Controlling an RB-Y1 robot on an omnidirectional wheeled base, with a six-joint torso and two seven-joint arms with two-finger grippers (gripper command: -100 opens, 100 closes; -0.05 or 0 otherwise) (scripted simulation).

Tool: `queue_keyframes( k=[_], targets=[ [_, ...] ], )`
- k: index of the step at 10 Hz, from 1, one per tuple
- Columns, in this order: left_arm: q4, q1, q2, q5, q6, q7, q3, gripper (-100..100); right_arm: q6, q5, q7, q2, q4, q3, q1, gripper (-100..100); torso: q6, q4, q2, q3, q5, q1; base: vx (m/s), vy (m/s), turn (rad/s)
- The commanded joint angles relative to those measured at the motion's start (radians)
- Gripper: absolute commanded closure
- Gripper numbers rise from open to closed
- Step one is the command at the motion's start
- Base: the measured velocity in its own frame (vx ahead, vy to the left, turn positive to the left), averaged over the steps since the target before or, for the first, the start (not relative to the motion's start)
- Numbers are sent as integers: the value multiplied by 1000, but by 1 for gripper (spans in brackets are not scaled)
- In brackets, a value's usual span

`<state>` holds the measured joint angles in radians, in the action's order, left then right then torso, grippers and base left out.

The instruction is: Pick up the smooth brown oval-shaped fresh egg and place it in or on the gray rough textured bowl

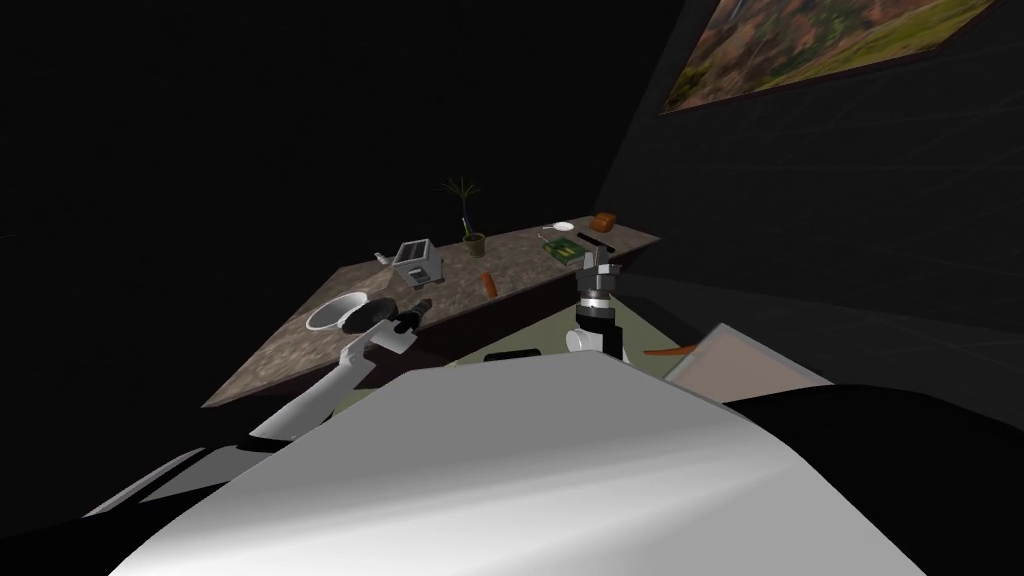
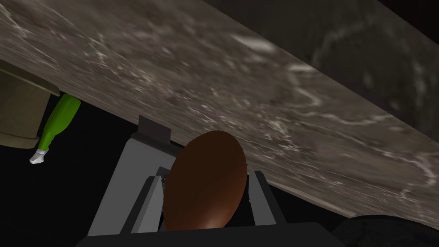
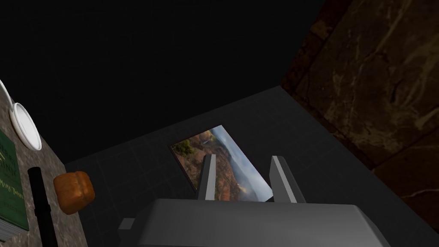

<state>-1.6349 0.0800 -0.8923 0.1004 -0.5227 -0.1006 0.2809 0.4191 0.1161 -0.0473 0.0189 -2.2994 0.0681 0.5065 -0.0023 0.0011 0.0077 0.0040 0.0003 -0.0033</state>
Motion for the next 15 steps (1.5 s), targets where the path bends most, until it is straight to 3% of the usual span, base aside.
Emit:
queue_keyframes(
  k=[1,4,5,6,11,12,15],
  targets=[
    [-5,-1,-1,-5,1,-2,0,100,0,0,0,0,0,0,0,0,0,0,0,0,0,0,-157,-132,58],
    [-41,-31,-23,-56,2,-26,-28,100,0,0,0,0,0,0,0,0,-1,2,7,4,-1,-4,-168,-123,167],
    [-61,-55,-38,-96,6,-46,-52,100,0,0,0,0,0,0,0,0,-2,3,7,5,-1,-3,-125,-94,229],
    [-61,-55,-38,-96,6,-46,-52,100,0,0,0,0,0,0,0,0,-1,3,5,4,0,-2,-74,-60,107],
    [-112,-128,-85,-214,22,-105,-129,100,0,0,0,0,0,0,0,0,0,3,-3,1,3,5,-21,-32,173],
    [-112,-128,-85,-214,22,-105,-129,100,0,0,0,0,0,0,0,0,0,3,-3,1,3,5,-4,-14,63],
    [-141,-170,-113,-284,29,-142,-175,100,0,0,0,0,0,0,0,0,1,3,-4,0,3,6,9,-8,156]
  ],
)
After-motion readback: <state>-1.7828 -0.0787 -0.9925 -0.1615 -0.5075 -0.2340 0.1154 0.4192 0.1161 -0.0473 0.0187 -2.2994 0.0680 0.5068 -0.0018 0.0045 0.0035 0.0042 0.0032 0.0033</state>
